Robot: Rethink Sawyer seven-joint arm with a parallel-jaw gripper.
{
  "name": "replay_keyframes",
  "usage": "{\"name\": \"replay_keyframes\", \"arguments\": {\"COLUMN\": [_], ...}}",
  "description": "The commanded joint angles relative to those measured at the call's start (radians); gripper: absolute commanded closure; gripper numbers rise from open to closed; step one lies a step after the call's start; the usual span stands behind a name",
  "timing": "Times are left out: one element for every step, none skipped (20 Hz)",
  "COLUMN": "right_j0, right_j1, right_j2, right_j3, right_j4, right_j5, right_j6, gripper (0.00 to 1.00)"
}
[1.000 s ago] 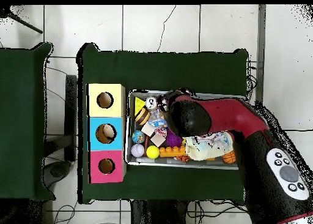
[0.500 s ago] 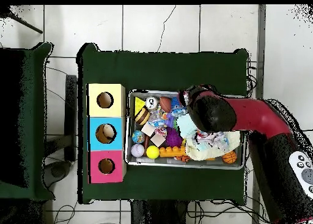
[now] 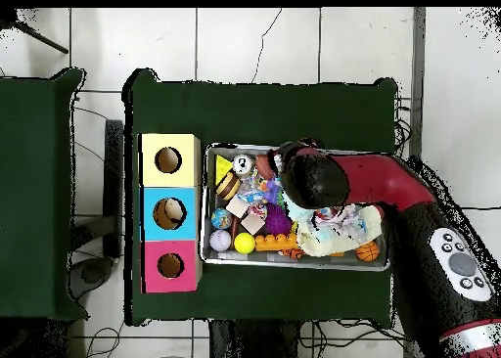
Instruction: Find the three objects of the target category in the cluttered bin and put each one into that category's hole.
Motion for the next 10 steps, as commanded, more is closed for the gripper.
{"name": "replay_keyframes", "arguments": {"right_j0": [0.035, 0.032, 0.029, 0.029, 0.032, 0.038, 0.044, 0.053, 0.054, 0.045], "right_j1": [0.026, 0.023, 0.022, 0.026, 0.036, 0.050, 0.069, 0.094, 0.122, 0.148], "right_j2": [-0.072, -0.075, -0.078, -0.084, -0.093, -0.107, -0.120, -0.140, -0.150, -0.150], "right_j3": [0.029, 0.042, 0.051, 0.055, 0.053, 0.047, 0.034, 0.015, -0.002, -0.012], "right_j4": [-0.036, -0.040, -0.046, -0.054, -0.068, -0.084, -0.103, -0.121, -0.139, -0.145], "right_j5": [-0.017, -0.026, -0.035, -0.046, -0.057, -0.071, -0.090, -0.097, -0.117, -0.137], "right_j6": [0.081, 0.079, 0.074, 0.072, 0.067, 0.066, 0.063, 0.065, 0.060, 0.055], "gripper": [0.00, 0.00, 0.00, 0.00, 0.00, 0.00, 0.00, 0.00, 0.00, 0.00]}}
